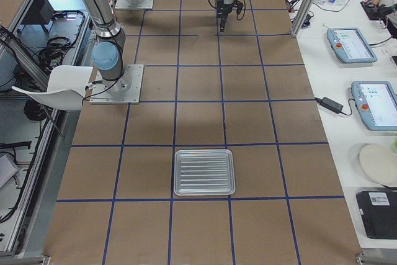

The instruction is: Place bearing gear from tray to pile

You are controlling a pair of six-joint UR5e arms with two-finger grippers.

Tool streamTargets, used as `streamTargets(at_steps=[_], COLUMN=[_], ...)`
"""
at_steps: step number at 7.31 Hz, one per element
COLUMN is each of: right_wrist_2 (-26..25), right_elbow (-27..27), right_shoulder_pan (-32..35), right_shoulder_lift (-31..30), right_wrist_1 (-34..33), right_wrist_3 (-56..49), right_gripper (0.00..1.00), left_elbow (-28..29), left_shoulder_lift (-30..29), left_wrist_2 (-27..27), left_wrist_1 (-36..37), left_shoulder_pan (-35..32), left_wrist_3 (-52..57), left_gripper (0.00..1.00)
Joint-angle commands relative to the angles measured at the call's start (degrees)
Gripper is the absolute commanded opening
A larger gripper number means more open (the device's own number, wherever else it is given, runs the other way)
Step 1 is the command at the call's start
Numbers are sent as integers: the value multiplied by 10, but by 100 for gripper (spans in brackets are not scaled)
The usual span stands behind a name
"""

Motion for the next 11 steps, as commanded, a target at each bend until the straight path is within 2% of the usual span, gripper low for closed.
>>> streamTargets(at_steps=[1,2,3,4,5,7,9,11], right_wrist_2=[-1,-2,-1,-1,-2,-1,-1,-2], right_elbow=[0,0,0,0,0,0,1,1], right_shoulder_pan=[1,0,1,1,1,1,1,0], right_shoulder_lift=[-1,-2,-2,-2,-2,-1,-1,-2], right_wrist_1=[-1,0,1,0,3,4,6,5], right_wrist_3=[1,1,1,1,1,1,1,1], right_gripper=[100,100,100,100,100,100,100,100], left_elbow=[-3,-4,-3,-3,-2,2,19,37], left_shoulder_lift=[0,2,0,0,4,10,38,61], left_wrist_2=[2,4,5,4,3,3,8,9], left_wrist_1=[0,-2,-2,-1,-5,-12,-66,-123], left_shoulder_pan=[-1,-2,-2,-2,0,5,21,83], left_wrist_3=[-1,0,3,5,7,7,15,49], left_gripper=[59,51,37,13,0,0,0,0])
